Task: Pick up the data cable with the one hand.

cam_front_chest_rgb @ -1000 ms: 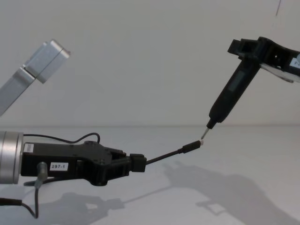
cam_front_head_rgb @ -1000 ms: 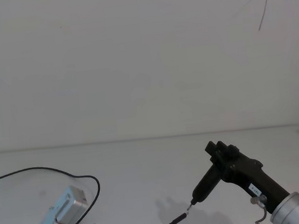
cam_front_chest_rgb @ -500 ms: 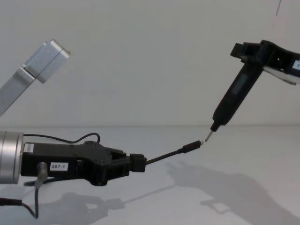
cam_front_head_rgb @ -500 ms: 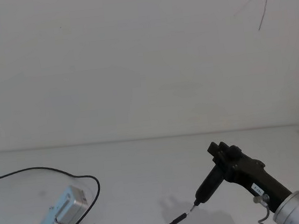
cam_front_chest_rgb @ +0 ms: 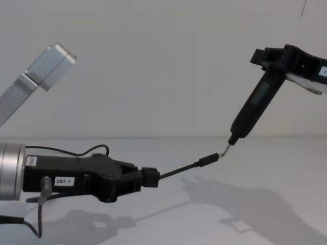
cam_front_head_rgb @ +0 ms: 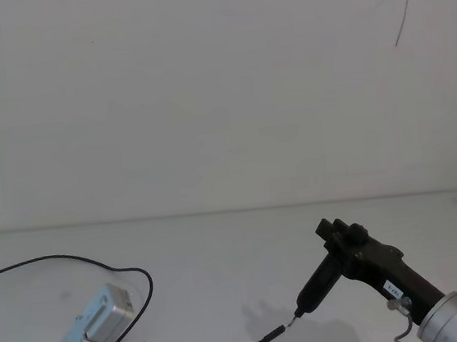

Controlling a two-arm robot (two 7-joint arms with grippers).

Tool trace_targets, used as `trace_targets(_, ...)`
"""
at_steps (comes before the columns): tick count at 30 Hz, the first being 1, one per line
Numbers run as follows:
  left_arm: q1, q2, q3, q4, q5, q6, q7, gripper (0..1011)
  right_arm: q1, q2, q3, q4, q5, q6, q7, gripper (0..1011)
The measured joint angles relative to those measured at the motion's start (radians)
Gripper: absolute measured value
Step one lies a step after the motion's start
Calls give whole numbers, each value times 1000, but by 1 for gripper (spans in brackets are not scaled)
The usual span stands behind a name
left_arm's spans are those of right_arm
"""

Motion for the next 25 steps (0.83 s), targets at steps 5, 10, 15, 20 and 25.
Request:
trace_targets(5,0,0,0,0,0,0,0,40,0,1,-4,-3,8,1,0,251)
trace_targets(10,0,0,0,0,0,0,0,40,0,3,-9,-5,12,-2,0,251)
trace_targets(15,0,0,0,0,0,0,0,40,-1,4,-13,-8,15,-7,-1,251)
trace_targets(20,0,0,0,0,0,0,0,40,-2,6,-15,-10,17,-12,-4,251)
trace_targets(25,0,0,0,0,0,0,0,40,-3,7,-17,-11,19,-16,-6,251)
